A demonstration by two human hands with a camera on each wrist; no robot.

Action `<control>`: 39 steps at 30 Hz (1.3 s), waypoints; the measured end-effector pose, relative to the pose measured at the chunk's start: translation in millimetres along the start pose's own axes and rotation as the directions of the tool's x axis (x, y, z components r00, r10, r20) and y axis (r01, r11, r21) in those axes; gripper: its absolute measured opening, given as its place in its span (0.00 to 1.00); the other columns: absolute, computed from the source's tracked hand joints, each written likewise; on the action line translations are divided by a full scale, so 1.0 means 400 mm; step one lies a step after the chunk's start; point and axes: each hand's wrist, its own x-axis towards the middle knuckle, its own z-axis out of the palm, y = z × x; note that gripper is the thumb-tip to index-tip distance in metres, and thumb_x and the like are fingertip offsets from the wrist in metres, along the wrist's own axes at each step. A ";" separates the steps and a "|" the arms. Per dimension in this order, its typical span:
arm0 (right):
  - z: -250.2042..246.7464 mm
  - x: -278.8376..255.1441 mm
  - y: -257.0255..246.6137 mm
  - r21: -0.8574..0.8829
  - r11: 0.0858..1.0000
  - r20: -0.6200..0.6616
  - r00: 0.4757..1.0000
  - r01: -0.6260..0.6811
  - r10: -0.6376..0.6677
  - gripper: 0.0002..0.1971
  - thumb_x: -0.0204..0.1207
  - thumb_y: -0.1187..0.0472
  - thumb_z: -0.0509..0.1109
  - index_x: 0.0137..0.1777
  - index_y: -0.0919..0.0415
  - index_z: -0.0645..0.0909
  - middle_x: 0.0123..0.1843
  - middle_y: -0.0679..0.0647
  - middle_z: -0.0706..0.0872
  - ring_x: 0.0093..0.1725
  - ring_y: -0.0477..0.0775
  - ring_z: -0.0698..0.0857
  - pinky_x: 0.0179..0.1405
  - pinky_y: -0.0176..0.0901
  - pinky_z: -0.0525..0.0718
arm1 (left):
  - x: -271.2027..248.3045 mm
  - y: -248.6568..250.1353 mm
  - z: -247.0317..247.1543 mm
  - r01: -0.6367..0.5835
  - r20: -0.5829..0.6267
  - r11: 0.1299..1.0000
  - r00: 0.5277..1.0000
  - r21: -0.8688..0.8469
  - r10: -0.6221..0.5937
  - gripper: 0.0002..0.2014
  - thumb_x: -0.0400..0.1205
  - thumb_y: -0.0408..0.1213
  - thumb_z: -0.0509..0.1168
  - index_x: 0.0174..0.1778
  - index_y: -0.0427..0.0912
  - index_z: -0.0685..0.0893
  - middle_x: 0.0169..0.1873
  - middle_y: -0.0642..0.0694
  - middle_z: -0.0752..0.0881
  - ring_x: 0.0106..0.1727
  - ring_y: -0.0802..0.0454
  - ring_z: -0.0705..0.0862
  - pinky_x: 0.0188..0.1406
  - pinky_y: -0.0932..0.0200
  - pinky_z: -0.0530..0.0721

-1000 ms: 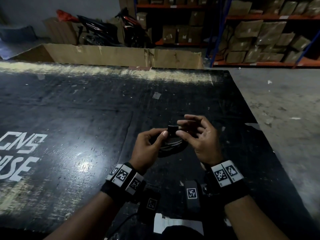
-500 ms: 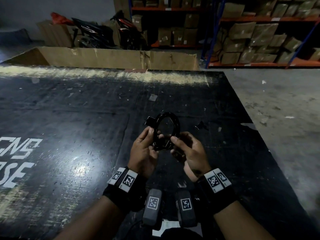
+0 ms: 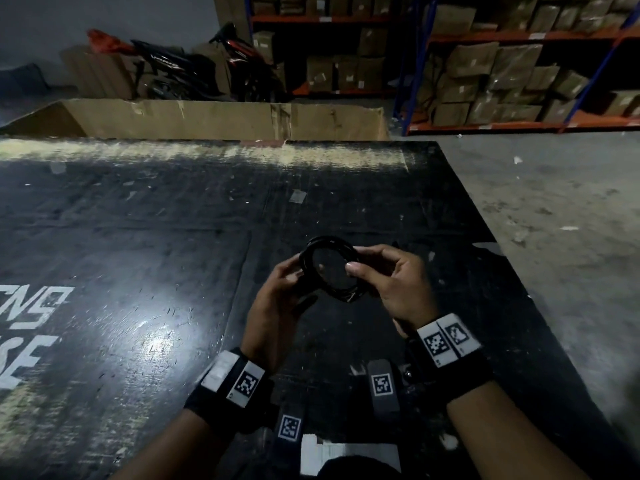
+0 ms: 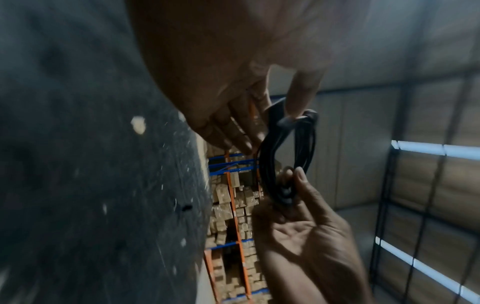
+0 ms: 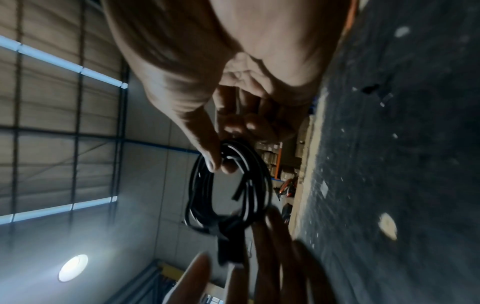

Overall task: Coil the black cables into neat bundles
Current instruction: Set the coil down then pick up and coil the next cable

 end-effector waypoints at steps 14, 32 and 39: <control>-0.042 0.004 0.026 -0.315 0.948 0.212 0.977 0.052 0.016 0.15 0.67 0.66 0.84 0.52 0.64 0.86 0.46 0.59 0.93 0.45 0.55 0.93 0.44 0.47 0.91 | 0.049 -0.007 0.014 -0.106 0.087 0.913 0.993 0.395 0.077 0.09 0.86 0.32 0.70 0.57 0.39 0.94 0.40 0.43 0.94 0.31 0.59 0.84 0.33 0.63 0.81; -0.223 0.285 0.256 -0.692 0.693 -0.161 0.979 -0.200 0.122 0.06 0.71 0.62 0.78 0.48 0.57 0.87 0.42 0.52 0.91 0.47 0.58 0.92 0.53 0.46 0.88 | 0.101 -0.105 -0.046 0.070 -0.105 0.976 0.993 0.206 -0.049 0.11 0.82 0.39 0.69 0.56 0.45 0.95 0.35 0.48 0.90 0.25 0.60 0.72 0.31 0.62 0.71; -0.239 0.469 0.340 -0.915 0.394 0.020 0.967 -0.084 0.252 0.26 0.68 0.65 0.74 0.66 0.47 0.77 0.67 0.57 0.80 0.64 0.67 0.85 0.65 0.59 0.85 | 0.130 -0.133 -0.058 0.063 -0.125 0.990 0.991 0.125 -0.047 0.37 0.62 0.62 0.84 0.62 0.41 0.93 0.35 0.49 0.89 0.26 0.61 0.72 0.26 0.68 0.76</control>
